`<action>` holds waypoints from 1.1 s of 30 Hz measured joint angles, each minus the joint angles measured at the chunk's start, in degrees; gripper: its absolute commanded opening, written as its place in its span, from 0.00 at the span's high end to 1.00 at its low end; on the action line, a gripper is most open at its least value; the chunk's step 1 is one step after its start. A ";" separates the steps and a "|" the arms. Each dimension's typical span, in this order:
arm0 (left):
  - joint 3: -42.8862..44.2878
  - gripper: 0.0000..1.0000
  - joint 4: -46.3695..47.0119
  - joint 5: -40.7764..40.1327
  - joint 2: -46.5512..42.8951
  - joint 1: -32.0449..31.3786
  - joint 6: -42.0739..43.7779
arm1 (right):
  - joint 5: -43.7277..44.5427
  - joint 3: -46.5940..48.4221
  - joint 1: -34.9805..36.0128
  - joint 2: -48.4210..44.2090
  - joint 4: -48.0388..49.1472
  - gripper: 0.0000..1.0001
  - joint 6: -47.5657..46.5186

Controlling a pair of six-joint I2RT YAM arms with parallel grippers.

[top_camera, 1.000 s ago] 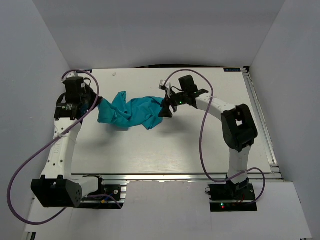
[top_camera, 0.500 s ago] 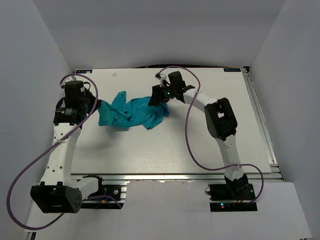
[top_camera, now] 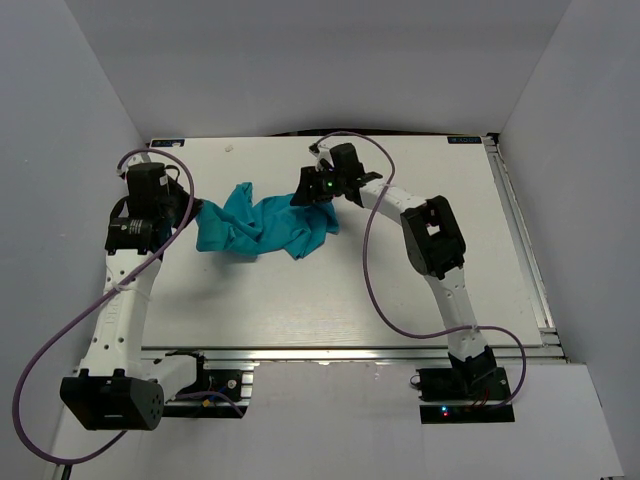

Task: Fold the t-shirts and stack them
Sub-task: Move the tshirt to the center of the board

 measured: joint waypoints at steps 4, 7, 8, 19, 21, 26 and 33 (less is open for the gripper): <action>0.00 1.00 -0.20 0.00 0.00 0.00 -0.15 | 1.29 0.00 0.00 0.66 -0.35 0.40 -0.11; 0.00 1.00 -0.20 0.00 -0.02 0.00 -0.20 | 1.57 0.00 0.00 0.66 -0.24 0.42 -0.22; 0.00 1.00 -0.20 0.00 -0.02 0.00 -0.22 | 1.60 0.00 0.02 0.66 -0.28 0.42 -0.20; 0.00 1.00 -0.22 0.02 -0.04 0.00 -0.61 | 1.57 0.00 0.13 1.11 -0.20 0.45 0.79; 0.00 1.00 -0.22 0.02 -0.04 0.00 -0.63 | 1.55 0.00 0.20 1.36 -0.13 0.47 1.05; 0.00 1.00 -0.22 0.02 -0.07 0.00 -0.81 | 1.44 -0.02 0.37 2.01 -0.13 0.52 1.49; 0.00 1.00 -0.22 0.02 -0.28 0.00 -1.05 | 1.11 0.00 0.39 2.03 0.44 0.69 2.23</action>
